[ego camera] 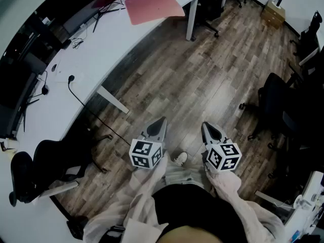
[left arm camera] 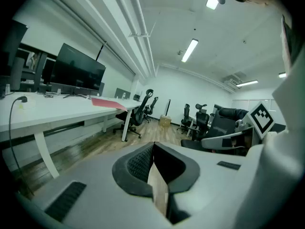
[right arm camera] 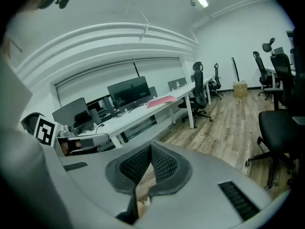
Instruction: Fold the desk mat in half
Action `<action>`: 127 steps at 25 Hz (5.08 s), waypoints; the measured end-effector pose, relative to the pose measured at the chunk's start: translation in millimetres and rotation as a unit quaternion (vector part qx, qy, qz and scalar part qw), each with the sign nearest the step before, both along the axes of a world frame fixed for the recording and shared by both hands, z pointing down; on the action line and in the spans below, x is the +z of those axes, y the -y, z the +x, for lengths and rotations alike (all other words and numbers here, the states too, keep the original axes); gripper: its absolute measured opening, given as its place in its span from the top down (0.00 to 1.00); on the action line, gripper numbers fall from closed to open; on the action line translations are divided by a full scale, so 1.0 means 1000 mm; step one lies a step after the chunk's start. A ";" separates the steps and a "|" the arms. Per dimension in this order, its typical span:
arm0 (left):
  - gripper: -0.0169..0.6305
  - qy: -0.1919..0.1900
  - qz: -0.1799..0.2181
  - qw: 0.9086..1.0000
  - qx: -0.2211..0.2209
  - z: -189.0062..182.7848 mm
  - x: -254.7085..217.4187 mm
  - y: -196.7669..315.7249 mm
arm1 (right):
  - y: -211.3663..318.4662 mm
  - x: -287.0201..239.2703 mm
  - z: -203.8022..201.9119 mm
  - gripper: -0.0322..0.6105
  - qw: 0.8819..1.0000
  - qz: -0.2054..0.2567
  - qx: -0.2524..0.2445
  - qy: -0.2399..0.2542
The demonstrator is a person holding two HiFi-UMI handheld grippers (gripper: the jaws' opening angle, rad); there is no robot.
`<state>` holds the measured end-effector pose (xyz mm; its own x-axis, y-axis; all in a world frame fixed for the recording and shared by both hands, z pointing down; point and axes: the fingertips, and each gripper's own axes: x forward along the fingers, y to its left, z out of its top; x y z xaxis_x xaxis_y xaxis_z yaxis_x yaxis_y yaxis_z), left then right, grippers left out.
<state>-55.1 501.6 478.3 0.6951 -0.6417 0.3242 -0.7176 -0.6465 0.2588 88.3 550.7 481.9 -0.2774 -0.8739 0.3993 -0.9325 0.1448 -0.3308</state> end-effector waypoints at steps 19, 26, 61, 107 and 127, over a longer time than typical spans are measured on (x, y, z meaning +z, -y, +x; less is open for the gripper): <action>0.93 0.002 -0.014 1.000 0.012 0.027 0.006 0.043 | 0.042 0.004 0.024 0.93 1.000 0.009 0.025 0.014; 0.93 -0.003 -0.006 1.000 0.015 0.044 -0.005 0.129 | 0.123 0.001 0.041 0.93 0.999 0.005 0.033 0.021; 0.93 -0.004 -0.029 0.998 0.056 0.023 -0.001 0.405 | 0.399 0.009 0.021 0.93 0.995 -0.032 0.073 0.053; 0.93 0.025 -0.105 0.988 -0.114 0.129 0.047 0.764 | 0.828 0.126 0.164 0.62 0.950 -0.204 -0.061 0.228; 0.93 0.003 -0.108 0.990 -0.086 0.082 0.042 0.754 | 0.833 0.091 0.157 0.90 0.957 -0.140 0.026 0.251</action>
<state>27.1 -252.1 520.7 0.5783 -0.6658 0.4715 -0.8149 -0.4439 0.3726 245.1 -282.6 573.2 -0.4556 -0.7694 0.4477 -0.6487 -0.0575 -0.7588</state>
